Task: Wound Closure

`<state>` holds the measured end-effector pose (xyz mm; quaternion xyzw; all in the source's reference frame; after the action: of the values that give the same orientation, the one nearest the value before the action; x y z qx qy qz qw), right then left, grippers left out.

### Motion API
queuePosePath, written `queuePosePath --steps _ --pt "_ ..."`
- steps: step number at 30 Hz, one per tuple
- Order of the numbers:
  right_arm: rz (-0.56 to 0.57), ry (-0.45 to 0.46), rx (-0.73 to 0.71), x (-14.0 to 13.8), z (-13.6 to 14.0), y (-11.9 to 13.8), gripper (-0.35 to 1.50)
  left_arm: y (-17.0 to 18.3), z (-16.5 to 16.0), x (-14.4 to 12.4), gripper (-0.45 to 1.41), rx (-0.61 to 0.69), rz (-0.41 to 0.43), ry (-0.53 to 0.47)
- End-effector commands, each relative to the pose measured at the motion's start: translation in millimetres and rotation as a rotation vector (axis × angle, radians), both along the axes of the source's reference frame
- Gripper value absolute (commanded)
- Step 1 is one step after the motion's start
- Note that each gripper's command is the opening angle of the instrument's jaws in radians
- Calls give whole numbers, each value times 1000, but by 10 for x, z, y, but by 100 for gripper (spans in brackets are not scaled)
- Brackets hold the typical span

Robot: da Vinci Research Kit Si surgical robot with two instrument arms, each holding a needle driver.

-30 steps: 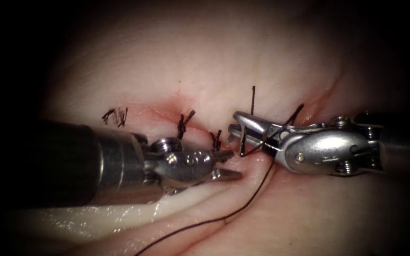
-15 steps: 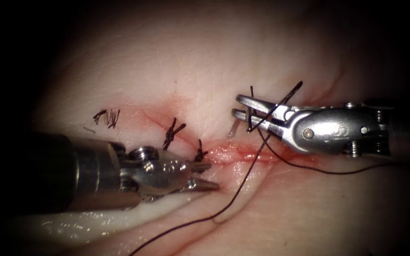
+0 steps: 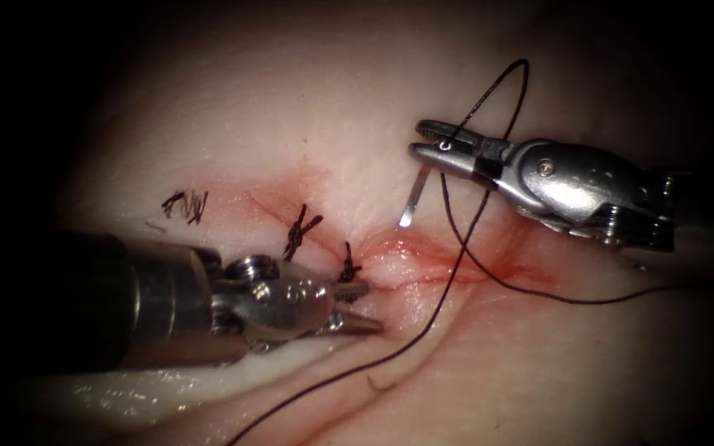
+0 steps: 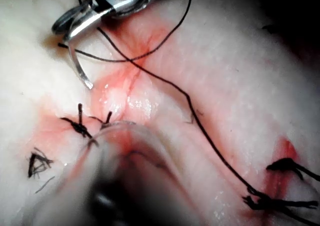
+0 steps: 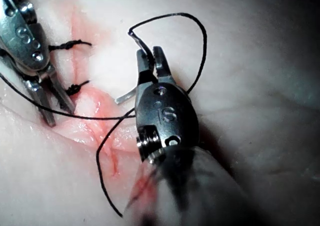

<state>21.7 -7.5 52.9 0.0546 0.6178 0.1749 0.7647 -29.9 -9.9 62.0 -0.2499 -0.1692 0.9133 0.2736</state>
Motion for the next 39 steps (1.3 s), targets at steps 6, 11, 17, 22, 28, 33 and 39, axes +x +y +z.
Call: queuePosePath --steps 6,11,17,22,28,33,39 --pt "-9 -20 176 17 9 -5 -35 1 -1 -9 36 5 -3 0" --pt "-42 -10 346 22 14 -17 -35 3 -4 -8 36 7 -4 1" --pt "58 46 599 21 13 -15 -35 2 -6 -9 36 6 -5 3" --pt "164 126 780 21 11 -15 -35 1 -9 -11 36 11 -13 5" --pt "191 179 858 19 7 -15 -35 1 -12 -13 36 11 -10 5" --pt "210 221 870 14 0 -6 -35 0 -13 -14 36 11 -11 5" --pt "219 241 944 14 -8 -8 -35 0 -13 -16 36 8 -7 5"
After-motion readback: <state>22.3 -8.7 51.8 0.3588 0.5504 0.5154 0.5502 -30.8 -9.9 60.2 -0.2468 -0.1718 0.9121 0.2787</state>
